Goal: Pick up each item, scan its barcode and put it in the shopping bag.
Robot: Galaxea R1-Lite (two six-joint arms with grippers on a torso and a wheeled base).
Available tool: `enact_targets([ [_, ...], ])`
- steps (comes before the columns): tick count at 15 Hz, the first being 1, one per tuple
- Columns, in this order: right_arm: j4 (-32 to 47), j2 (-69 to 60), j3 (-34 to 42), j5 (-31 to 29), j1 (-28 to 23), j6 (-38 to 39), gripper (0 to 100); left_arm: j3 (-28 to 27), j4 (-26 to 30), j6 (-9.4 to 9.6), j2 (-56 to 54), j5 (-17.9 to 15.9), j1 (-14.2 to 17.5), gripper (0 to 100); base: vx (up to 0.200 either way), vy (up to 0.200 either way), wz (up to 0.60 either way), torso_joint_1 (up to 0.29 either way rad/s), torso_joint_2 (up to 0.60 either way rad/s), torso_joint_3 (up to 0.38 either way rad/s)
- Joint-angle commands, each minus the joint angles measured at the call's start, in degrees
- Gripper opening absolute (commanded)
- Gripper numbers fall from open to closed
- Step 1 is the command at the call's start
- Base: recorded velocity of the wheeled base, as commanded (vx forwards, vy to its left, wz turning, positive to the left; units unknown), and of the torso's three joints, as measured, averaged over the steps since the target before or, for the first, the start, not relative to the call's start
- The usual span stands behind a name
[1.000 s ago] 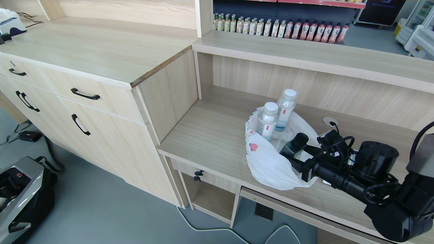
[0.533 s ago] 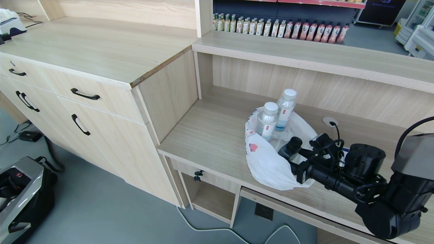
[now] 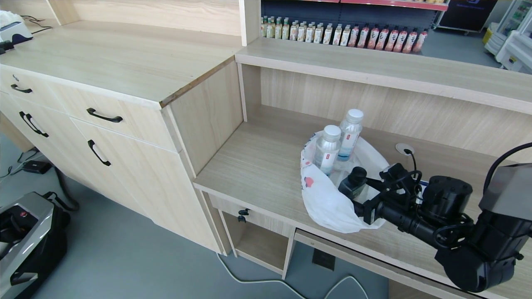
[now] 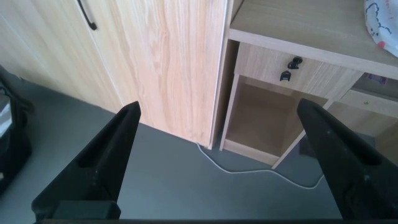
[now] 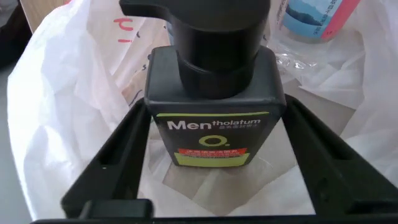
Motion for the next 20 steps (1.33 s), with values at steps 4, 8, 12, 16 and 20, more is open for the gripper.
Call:
enact_targets([
  [4,3.4,-6.9,-4.9,0.1,0.5,0.1,100,0.0,0.0,0.02,0.0,0.0,0.0,100,0.000,0.000,0.00,0.000,0.00,0.000],
  [8,12.8,-16.2,-8.6,1.4,1.1,-4.0,100,0.0,0.0,0.02,0.0,0.0,0.0,100,0.000,0.000,0.00,0.000,0.00,0.000],
  [12,29.6,-33.2,-9.4,1.5,0.7,-15.1,100,0.0,0.0,0.02,0.0,0.0,0.0,100,0.000,0.000,0.00,0.000,0.00,0.000],
  [16,37.1,-40.1,-21.2,1.2,0.7,-19.9,100,0.0,0.0,0.02,0.0,0.0,-0.1,100,0.000,0.000,-0.60,-0.005,0.00,0.005],
  [20,66.5,-46.9,-41.3,-15.2,2.6,-15.7,100,0.0,0.0,0.02,0.0,0.0,0.0,100,0.000,0.000,-0.60,0.006,0.00,0.001],
])
